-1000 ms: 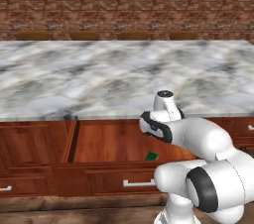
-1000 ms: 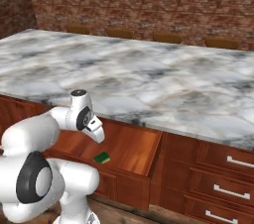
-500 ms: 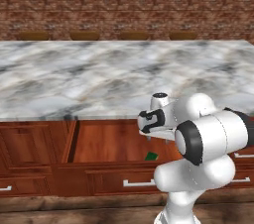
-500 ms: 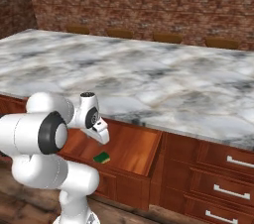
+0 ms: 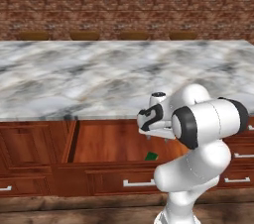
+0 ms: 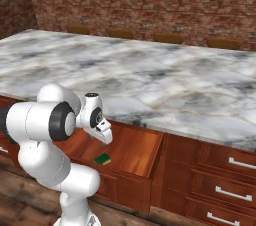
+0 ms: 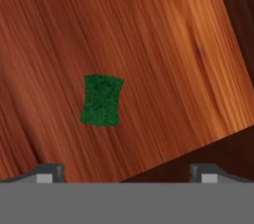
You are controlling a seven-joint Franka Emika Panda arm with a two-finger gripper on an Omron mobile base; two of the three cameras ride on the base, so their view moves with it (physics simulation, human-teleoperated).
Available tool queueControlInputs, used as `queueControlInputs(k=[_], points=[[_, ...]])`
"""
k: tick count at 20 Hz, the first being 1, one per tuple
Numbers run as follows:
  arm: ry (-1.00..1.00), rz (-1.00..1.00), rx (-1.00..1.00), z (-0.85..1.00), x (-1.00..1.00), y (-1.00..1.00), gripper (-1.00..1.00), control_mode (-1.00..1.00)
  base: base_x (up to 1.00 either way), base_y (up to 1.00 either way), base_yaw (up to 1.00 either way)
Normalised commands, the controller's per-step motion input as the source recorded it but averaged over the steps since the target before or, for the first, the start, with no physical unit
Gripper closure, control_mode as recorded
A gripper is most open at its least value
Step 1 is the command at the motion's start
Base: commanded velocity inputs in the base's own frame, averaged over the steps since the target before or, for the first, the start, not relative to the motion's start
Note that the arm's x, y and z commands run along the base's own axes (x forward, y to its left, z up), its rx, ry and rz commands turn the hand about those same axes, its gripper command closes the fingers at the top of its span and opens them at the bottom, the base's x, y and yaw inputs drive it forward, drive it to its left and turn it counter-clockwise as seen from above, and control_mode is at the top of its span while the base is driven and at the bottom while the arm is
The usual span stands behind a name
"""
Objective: Restock the sink supplies by placing the sponge and soap dispenser on the counter and next to the sink. Make sure the soap dispenser is upright.
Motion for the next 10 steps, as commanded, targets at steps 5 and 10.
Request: queueControlInputs(k=[5,10], points=[[0.00,0.00,0.00,-0.19,0.07,0.00,-1.00,-1.00,0.00,0.00,0.00],[0.00,0.00,0.00,-0.19,0.16,0.01,-1.00,-1.00,0.00,0.00,0.00]])
